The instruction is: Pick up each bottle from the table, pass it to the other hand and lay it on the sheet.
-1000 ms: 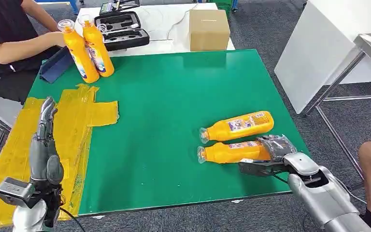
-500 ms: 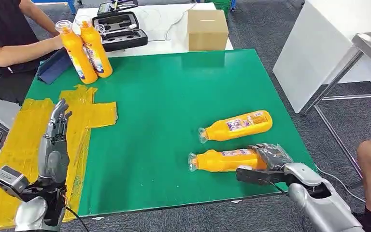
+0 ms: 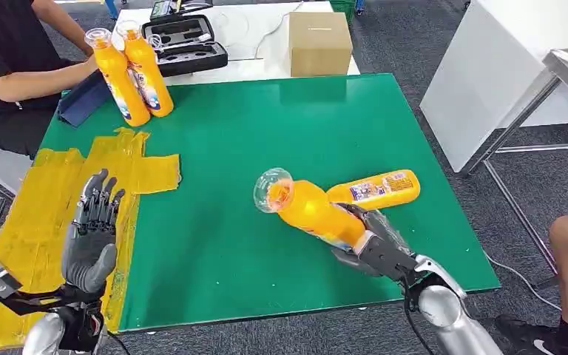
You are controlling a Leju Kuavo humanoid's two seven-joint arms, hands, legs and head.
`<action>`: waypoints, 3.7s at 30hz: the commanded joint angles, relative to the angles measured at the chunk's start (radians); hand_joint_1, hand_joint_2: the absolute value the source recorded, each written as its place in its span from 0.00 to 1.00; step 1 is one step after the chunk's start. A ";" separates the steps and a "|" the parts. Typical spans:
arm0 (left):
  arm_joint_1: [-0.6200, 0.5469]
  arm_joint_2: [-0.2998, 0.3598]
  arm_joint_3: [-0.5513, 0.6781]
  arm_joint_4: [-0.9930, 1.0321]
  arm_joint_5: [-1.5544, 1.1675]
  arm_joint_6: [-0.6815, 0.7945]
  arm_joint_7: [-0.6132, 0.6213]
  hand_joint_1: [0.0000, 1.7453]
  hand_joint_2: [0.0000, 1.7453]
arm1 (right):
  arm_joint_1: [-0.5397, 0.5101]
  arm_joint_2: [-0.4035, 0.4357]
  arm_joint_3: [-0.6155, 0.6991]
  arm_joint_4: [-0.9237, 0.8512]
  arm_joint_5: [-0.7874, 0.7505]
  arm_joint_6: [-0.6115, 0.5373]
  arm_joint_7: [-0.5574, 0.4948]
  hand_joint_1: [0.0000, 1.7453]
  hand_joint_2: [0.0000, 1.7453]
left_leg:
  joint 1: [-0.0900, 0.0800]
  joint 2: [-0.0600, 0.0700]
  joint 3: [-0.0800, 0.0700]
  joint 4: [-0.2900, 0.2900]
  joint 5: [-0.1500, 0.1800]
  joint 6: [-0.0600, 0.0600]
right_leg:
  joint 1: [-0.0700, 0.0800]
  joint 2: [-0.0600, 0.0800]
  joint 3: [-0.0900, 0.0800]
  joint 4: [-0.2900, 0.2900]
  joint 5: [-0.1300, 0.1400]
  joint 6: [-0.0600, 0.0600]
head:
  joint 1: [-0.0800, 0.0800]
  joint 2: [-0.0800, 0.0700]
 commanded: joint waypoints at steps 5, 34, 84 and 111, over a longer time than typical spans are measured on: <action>0.025 0.058 -0.087 0.068 0.108 -0.072 0.050 0.00 1.00 | -0.116 0.129 -0.003 0.109 -0.027 -0.040 -0.025 1.00 1.00 | 0.000 0.002 0.004 -0.001 -0.001 -0.001 | 0.001 0.000 0.003 -0.001 0.000 -0.002 | 0.000 0.000; -0.090 0.013 -0.273 0.115 0.059 -0.029 0.045 0.00 1.00 | -0.397 0.428 0.380 0.573 0.047 -0.098 0.015 1.00 1.00 | 0.001 0.000 0.000 0.000 0.002 -0.001 | 0.001 -0.001 -0.001 0.000 0.000 -0.001 | 0.000 0.000; -0.206 0.020 -0.289 0.278 -0.240 0.011 -0.015 1.00 1.00 | -0.350 0.463 0.606 0.708 0.127 -0.078 0.032 1.00 1.00 | 0.001 -0.001 -0.001 -0.001 0.002 -0.001 | 0.001 -0.002 -0.002 0.000 -0.001 -0.002 | 0.000 0.000; -0.204 0.095 -0.108 0.153 -0.830 0.379 0.028 1.00 1.00 | -0.232 0.232 0.206 0.207 0.188 -0.183 0.105 0.00 0.00 | 0.002 -0.004 -0.001 0.001 0.001 -0.001 | 0.002 -0.005 -0.001 0.002 -0.002 -0.002 | 0.000 0.000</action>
